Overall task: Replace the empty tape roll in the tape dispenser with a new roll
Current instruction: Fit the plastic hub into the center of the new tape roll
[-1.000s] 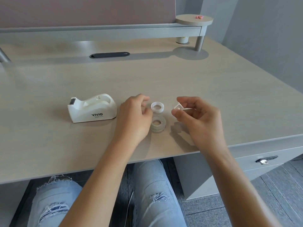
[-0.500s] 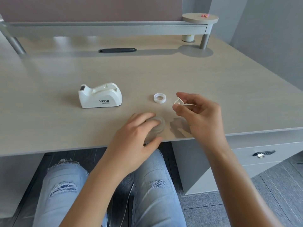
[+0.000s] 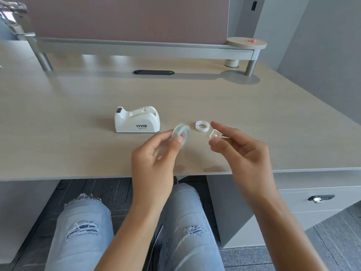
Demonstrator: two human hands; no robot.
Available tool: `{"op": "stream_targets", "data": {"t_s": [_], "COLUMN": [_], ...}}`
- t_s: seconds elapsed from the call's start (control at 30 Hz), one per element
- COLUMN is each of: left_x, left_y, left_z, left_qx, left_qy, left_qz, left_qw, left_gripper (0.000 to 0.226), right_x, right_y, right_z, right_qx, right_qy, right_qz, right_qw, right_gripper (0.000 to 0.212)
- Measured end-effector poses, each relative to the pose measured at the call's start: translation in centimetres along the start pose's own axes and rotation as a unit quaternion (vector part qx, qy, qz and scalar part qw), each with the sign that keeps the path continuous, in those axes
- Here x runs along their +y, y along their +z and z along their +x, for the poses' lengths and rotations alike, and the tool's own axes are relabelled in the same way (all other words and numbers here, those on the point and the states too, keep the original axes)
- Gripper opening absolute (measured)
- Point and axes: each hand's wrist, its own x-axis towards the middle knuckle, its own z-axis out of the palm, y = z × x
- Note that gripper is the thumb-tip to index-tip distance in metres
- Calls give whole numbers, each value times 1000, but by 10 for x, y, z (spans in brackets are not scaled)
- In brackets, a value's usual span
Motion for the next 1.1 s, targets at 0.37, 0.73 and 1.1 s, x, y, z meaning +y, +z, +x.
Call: {"op": "stream_targets", "data": {"t_s": [0.37,0.73,1.1], "left_x": [13,7,2], "left_y": [-11,-23,-22], "left_z": [29,40,42], "left_qx": [18,8,-11], "left_qy": [-69,-74,-75], "left_qz": [-171,-200,-193], "left_qw": [983,977,978], "left_gripper": [15,15,18], "right_x": [-9,-1,3], "right_y": [44,66,76], "right_z": [20,35,39], "right_qx": [-33,-40,-54], "right_qy": [-61,-97,-110], "right_qz": [54,-9,-33], "right_qw": [996,994,992], "right_gripper": [32,27,26]}}
